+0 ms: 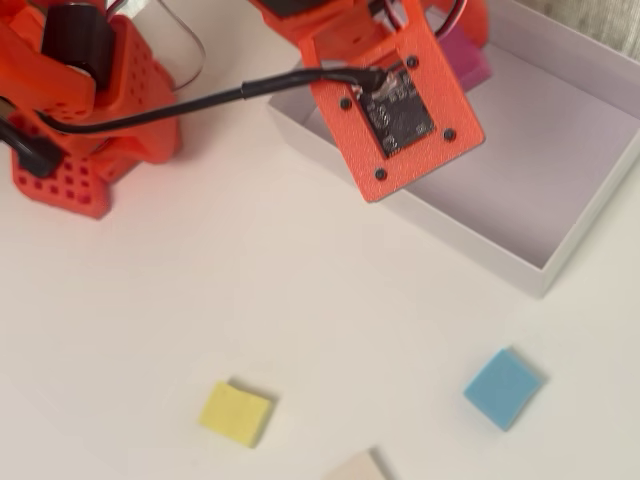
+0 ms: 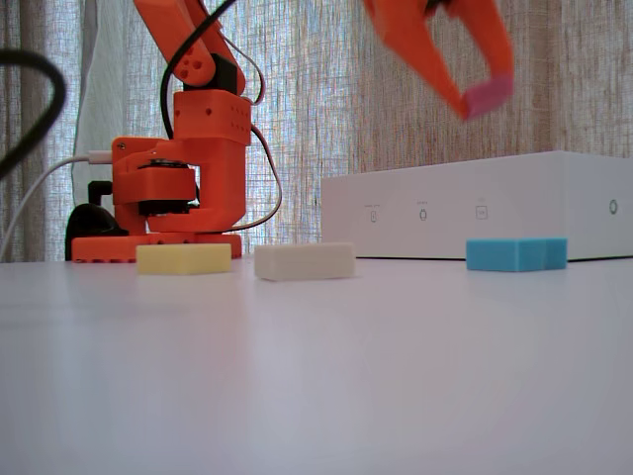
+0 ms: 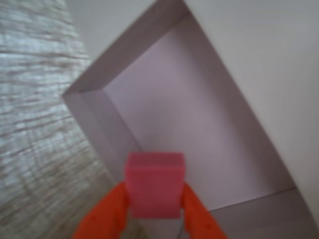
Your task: Grasp the pink cuboid and put it in the bin.
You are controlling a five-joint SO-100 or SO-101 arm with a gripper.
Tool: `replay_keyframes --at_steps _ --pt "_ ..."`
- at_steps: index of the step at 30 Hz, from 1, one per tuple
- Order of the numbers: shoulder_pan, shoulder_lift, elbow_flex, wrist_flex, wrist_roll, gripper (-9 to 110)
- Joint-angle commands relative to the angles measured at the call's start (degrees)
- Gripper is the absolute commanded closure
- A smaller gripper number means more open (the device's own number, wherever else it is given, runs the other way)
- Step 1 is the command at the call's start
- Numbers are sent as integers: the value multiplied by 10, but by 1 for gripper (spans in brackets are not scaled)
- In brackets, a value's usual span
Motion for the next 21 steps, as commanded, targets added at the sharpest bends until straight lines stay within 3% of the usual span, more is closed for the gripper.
replay_keyframes --at_steps 1,4,7,13,21 --pt "1 30 59 -48 0 110" --pt "6 51 130 -96 0 109" --pt "11 77 160 -125 4 100" --pt "29 89 144 -158 -1 66" --pt "83 98 33 -226 -22 65"
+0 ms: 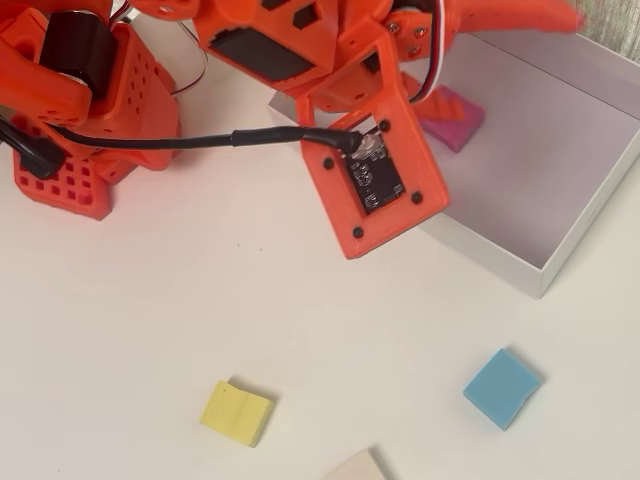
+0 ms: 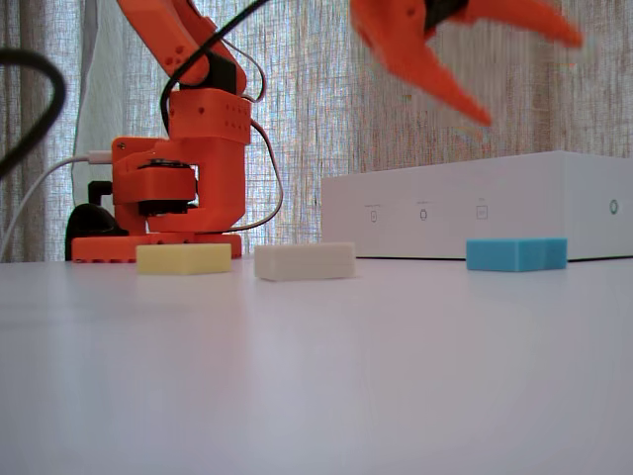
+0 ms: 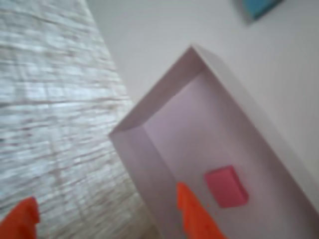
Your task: Grasp the pink cuboid and put it in the bin.
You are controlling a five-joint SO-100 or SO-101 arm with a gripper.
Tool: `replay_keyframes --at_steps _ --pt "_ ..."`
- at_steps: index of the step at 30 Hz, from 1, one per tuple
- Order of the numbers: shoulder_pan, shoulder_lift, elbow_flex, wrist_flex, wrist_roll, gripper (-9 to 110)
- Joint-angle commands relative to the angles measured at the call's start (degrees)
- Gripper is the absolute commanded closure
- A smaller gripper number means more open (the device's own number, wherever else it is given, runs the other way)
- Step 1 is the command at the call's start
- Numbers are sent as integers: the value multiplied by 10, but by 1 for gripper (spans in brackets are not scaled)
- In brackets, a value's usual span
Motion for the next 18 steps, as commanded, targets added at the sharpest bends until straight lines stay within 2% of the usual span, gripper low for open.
replay_keyframes --at_steps 1,7,11,14,18 --pt "36 28 -62 -55 -11 65" --pt "172 126 -71 -220 -8 66" --pt "273 223 19 -309 1 70" --pt "330 319 129 -298 3 72" --pt "392 438 257 -198 3 77"
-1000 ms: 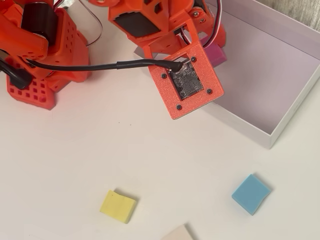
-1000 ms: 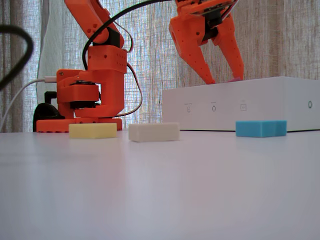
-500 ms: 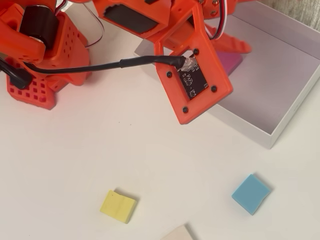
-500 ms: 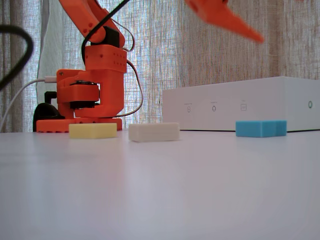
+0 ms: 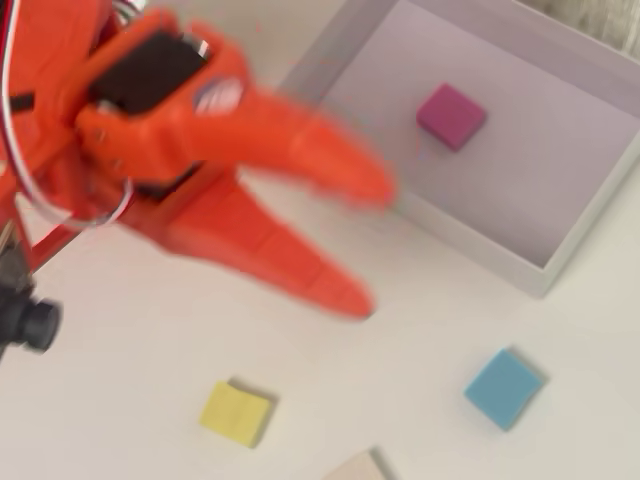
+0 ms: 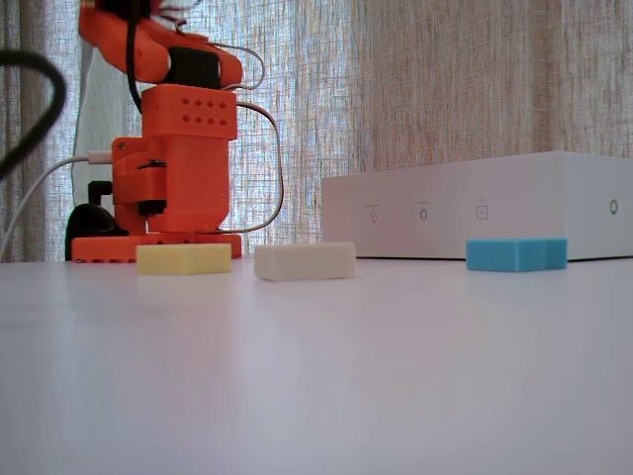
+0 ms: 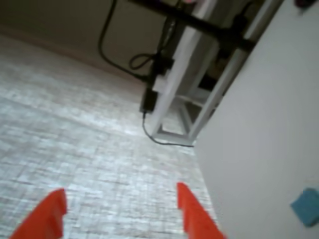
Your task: Grasp the pink cuboid and put it in the bin.
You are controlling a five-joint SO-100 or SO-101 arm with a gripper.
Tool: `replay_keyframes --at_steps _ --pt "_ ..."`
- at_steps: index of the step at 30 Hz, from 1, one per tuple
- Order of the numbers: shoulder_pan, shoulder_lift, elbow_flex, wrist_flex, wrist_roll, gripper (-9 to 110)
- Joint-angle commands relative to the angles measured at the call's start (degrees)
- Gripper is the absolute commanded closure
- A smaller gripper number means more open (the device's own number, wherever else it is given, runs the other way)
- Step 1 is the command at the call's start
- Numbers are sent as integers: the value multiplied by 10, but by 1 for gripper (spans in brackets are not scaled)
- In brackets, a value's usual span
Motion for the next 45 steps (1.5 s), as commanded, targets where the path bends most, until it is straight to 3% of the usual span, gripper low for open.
replay_keyframes --at_steps 1,11,17,21,24,45 --pt "40 100 62 84 4 77" --pt "51 209 158 360 9 88" --pt "52 245 178 441 9 94" --pt "54 245 185 454 9 98" --pt "53 245 192 456 4 110" --pt "51 245 194 456 3 110"
